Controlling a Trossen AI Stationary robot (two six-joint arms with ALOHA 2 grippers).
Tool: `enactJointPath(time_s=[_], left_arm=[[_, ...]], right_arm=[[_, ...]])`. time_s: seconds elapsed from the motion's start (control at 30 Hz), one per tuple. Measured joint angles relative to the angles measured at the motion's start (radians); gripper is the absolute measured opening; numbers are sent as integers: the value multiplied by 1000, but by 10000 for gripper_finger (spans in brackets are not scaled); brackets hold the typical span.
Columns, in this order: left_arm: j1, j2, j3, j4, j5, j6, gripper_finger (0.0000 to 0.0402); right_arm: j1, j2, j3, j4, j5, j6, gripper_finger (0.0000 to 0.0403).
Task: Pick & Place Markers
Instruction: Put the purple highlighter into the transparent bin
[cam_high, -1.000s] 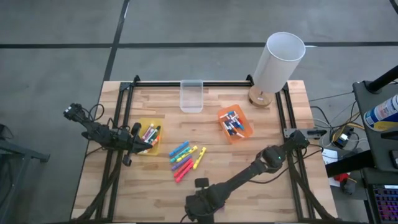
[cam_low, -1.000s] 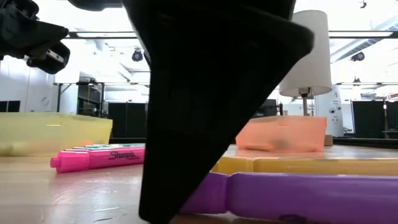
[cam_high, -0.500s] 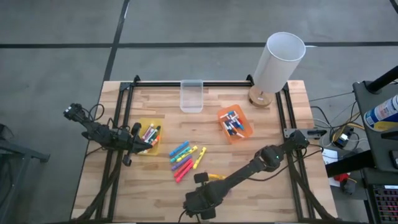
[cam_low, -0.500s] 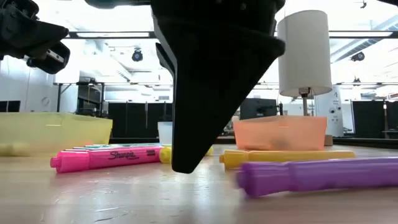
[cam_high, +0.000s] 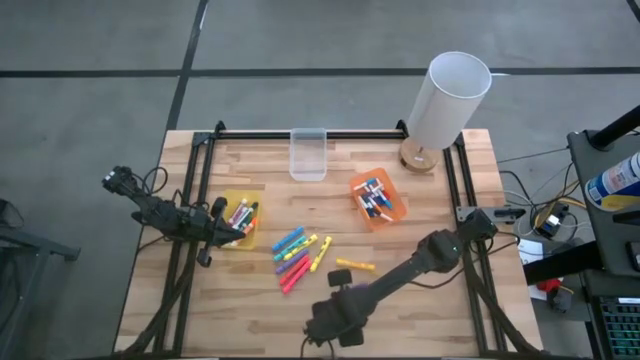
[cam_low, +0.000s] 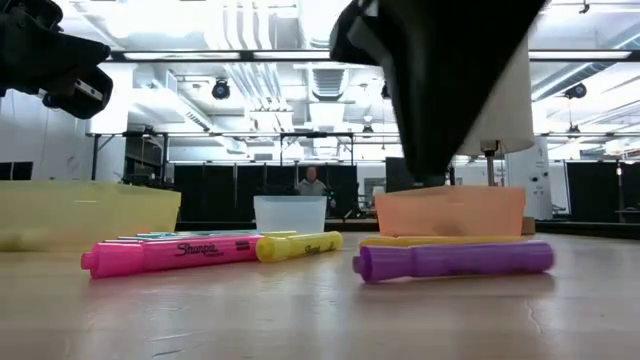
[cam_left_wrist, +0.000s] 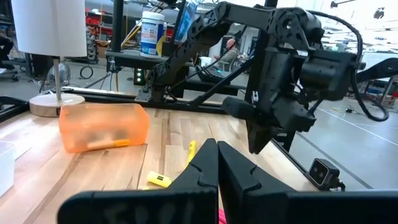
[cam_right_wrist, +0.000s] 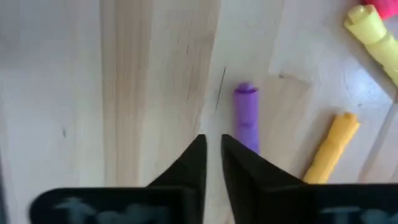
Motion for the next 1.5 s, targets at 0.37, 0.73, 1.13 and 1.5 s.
enactJointPath(time_s=[0.37,0.73,1.13,1.5], left_arm=[[0,0,0,0,0,0,0],[0,0,0,0,0,0,0],[0,0,0,0,0,0,0],[0,0,0,0,0,0,0]], right_arm=[[-50,11,-123,3,152,-44,194],[-129,-1,-236,83,138,-131,179],[-137,11,-159,86,134,-159,155],[-139,7,-12,53,216,-231,146]])
